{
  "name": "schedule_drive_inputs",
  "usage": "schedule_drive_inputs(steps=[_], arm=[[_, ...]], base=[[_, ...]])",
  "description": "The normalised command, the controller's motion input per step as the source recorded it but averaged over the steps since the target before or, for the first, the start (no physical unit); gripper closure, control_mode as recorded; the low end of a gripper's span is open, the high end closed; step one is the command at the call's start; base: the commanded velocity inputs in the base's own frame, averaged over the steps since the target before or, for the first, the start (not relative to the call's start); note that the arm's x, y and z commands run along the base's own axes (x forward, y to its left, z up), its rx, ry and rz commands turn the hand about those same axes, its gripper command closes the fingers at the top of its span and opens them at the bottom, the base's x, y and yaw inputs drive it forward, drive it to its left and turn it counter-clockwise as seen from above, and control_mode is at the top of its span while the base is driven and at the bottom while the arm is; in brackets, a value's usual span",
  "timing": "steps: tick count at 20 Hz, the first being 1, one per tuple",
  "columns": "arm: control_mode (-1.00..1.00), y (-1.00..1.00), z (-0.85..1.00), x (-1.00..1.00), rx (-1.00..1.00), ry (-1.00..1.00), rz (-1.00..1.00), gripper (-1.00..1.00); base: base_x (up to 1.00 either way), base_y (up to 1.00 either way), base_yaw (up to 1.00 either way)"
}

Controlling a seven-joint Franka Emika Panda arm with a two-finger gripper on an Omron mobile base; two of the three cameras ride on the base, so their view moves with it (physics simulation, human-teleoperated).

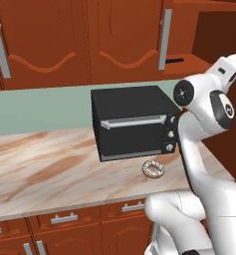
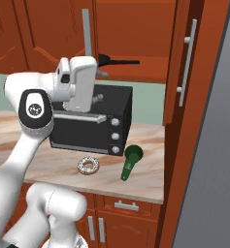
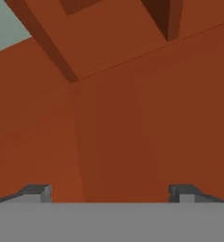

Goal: Pick the pan from the cabinet and place it on the stove. Then turn on the stove burner for the pan.

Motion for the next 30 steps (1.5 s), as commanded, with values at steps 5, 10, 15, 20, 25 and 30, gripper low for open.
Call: schedule_drive_inputs(steps=[5, 10, 15, 20, 25, 30], arm=[[-1.00, 0.77, 0.00, -0.02, 0.17, -0.29, 0.05, -1.00], [-1.00, 0.33, 0.00, 0.00, 0.26, -0.32, 0.16, -1.00], [-1.00, 0.16, 0.00, 0.07, 0.29, -0.33, 0.23, -1.00], [-1.00, 0.09, 0.00, 0.13, 0.30, -0.32, 0.26, -1.00], [-1.00, 0.12, 0.13, 0.18, 0.30, -0.25, 0.19, -1.00], [-1.00, 0.18, 0.25, 0.30, 0.28, -0.18, 0.17, -1.00]], base=[[0.00, 0.00, 0.00], [0.00, 0.00, 0.00], [0.00, 0.00, 0.00], [0.00, 0.00, 0.00], [0.00, 0.00, 0.00], [0.00, 0.00, 0.00]])
